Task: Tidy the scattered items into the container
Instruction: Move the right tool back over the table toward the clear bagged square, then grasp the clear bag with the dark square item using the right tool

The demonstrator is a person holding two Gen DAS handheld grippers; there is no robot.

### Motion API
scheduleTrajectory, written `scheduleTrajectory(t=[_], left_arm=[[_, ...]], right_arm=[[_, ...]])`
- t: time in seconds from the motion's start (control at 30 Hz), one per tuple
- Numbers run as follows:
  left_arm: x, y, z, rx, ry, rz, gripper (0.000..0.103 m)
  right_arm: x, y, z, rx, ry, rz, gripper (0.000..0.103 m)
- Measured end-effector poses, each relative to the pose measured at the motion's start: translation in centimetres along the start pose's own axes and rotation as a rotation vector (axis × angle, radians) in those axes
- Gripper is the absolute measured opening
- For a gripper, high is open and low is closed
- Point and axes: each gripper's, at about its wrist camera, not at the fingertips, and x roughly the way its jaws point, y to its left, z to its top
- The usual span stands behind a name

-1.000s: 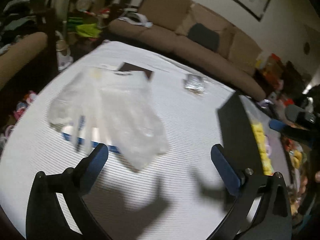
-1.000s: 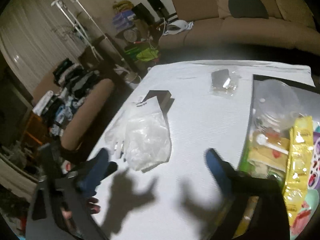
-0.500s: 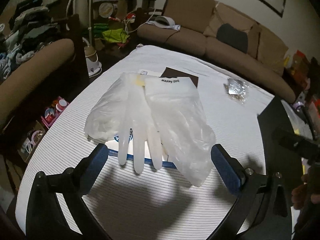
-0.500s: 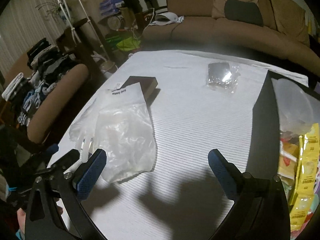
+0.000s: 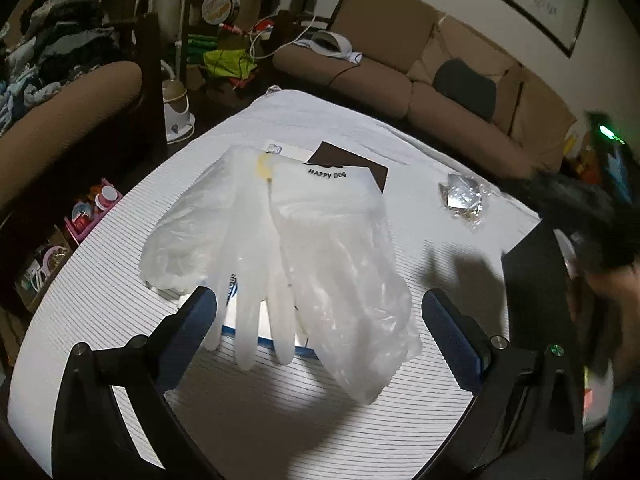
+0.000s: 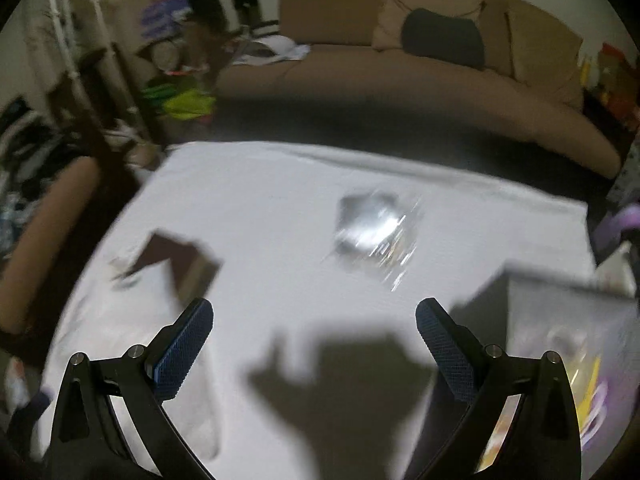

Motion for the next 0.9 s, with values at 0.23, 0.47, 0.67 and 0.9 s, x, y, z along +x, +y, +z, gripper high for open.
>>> scheduleTrajectory(t=[0.23,0.47,0.67,0.9], left_arm=[[0.0,0.7,0.4,-0.018,0.001,-0.002,0.103],[0.3,0.8,0.6,-0.004,0.004,0.007,0.103],[0.5,1.0,0.5,0.008,0.019,0.008,0.103],[-0.3,1.4,0.9,-0.006,0.004,-0.021,0.103]], right_arm=[[9.2,0.5,3.8,-0.076,0.033,-0.237,0.103],[16.6,-1.4,3.3,-0.042,0.14,-0.35,0.103],[15.3,-2.7,2.9,0.011,0.137,-0.27,0.07],[6.1,-3.4,2.5,0.134,0.089,0.101,0.07]])
